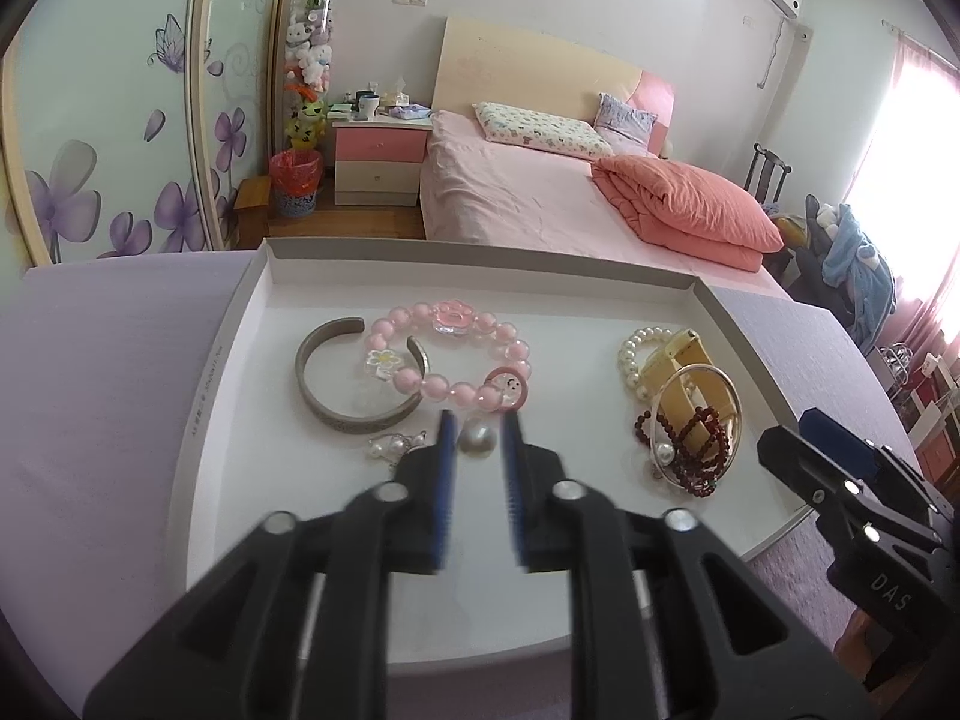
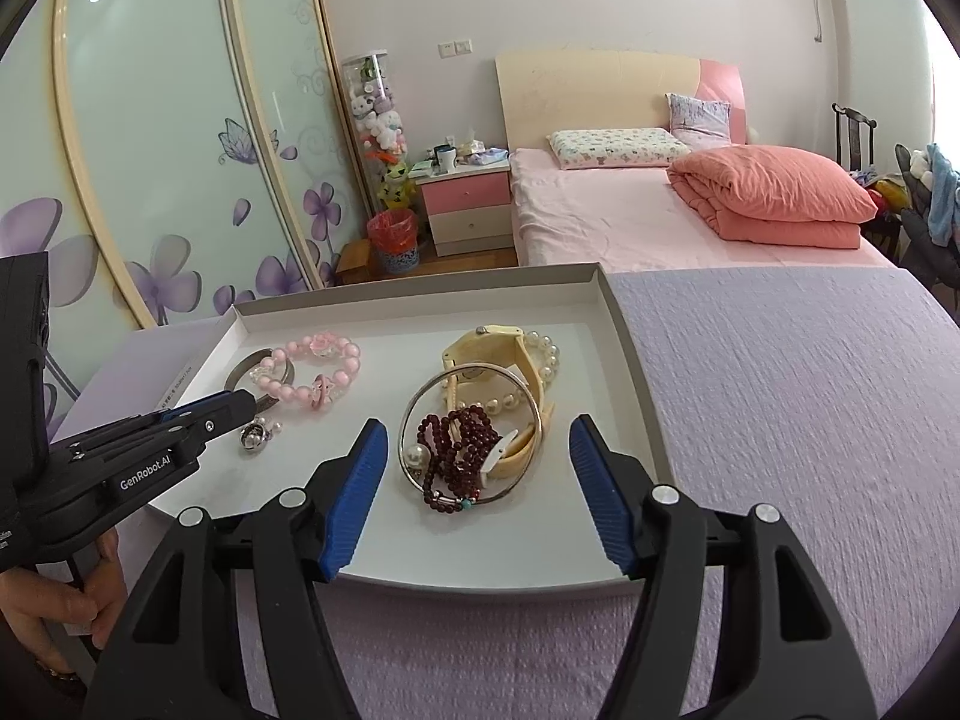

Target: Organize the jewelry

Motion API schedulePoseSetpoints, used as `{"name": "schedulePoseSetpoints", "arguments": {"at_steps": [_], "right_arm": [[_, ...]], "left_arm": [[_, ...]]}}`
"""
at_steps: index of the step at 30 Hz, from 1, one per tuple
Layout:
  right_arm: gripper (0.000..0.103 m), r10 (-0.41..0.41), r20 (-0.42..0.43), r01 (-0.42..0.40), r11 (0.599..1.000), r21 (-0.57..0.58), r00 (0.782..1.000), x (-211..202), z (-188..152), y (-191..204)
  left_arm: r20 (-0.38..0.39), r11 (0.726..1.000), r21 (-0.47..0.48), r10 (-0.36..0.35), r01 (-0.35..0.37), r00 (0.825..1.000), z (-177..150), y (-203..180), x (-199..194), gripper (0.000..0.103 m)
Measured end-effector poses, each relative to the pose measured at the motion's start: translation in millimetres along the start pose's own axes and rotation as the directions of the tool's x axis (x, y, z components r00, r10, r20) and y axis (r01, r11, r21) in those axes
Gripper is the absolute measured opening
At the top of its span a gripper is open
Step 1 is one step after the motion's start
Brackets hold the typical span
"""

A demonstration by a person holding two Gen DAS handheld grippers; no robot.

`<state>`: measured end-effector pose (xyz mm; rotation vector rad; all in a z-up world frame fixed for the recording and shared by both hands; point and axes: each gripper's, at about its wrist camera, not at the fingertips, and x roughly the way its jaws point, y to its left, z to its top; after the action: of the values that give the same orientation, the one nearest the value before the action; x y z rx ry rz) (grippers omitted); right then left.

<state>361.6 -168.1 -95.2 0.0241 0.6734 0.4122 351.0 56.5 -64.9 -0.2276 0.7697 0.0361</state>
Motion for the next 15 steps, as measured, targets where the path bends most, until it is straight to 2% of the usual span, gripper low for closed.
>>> {"name": "schedulePoseSetpoints", "arguments": {"at_steps": [2, 4, 9, 15], "right_arm": [[0.065, -0.001, -0.002, 0.001, 1.0, -0.002, 1.0, -0.1, -1.1, 1.2], [0.066, -0.003, -0.004, 0.003, 1.0, -0.004, 1.0, -0.8, -2.0, 1.2], [0.078, -0.009, 0.004, 0.009, 1.0, -0.007, 1.0, -3.4, -3.7, 3.9], [0.097, -0.016, 0.018, 0.016, 1.0, -0.007, 1.0, -8.9, -6.4, 5.2]], "left_arm": [[0.012, 1.0, -0.007, 0.008, -0.008, 1.0, 0.2, 0.6, -2.4, 0.051], [0.02, 1.0, -0.017, 0.002, -0.002, 1.0, 0.7, 1.4, -5.2, 0.058], [0.049, 0.999, -0.052, 0.008, -0.005, 0.999, 1.5, 8.1, -17.4, 0.085], [0.107, 0.998, -0.009, 0.067, -0.067, 0.992, 1.1, 5.8, -35.2, 0.101]]}}
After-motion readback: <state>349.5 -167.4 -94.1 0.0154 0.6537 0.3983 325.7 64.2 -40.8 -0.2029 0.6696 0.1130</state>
